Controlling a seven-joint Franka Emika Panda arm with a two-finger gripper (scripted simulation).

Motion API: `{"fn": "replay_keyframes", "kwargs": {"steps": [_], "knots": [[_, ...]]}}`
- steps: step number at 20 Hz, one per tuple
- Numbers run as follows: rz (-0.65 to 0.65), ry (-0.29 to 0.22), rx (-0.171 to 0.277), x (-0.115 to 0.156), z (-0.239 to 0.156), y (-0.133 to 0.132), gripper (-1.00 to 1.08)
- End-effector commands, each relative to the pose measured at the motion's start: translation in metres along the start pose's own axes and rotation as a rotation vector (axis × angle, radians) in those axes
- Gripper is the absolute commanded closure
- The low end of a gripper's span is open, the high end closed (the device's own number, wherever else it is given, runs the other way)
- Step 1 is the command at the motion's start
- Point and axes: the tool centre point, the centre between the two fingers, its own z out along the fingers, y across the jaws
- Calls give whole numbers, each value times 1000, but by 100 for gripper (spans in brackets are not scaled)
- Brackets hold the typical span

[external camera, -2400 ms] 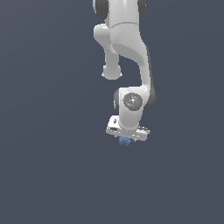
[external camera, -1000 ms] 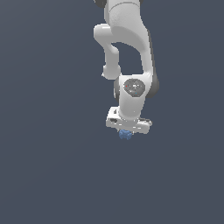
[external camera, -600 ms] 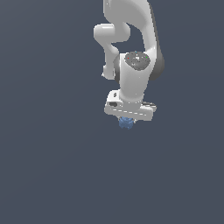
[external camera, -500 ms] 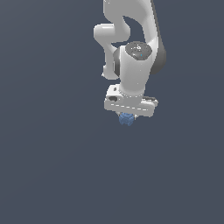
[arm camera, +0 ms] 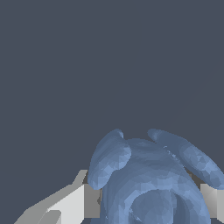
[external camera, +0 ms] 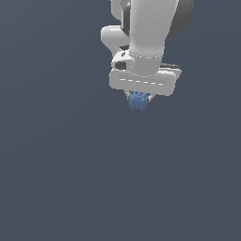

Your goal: Pick up the object and move it to a goal position.

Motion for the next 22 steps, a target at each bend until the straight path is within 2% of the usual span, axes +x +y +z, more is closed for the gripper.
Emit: {"fn": "replay_keyframes", "kwargs": {"steps": [1, 11, 17, 22], "knots": [[0, -1, 0, -7, -30, 2, 108], [0, -1, 0, -24, -128, 8, 108], [0, -1, 0, -29, -161, 10, 108], [0, -1, 0, -30, -174, 10, 108]]}}
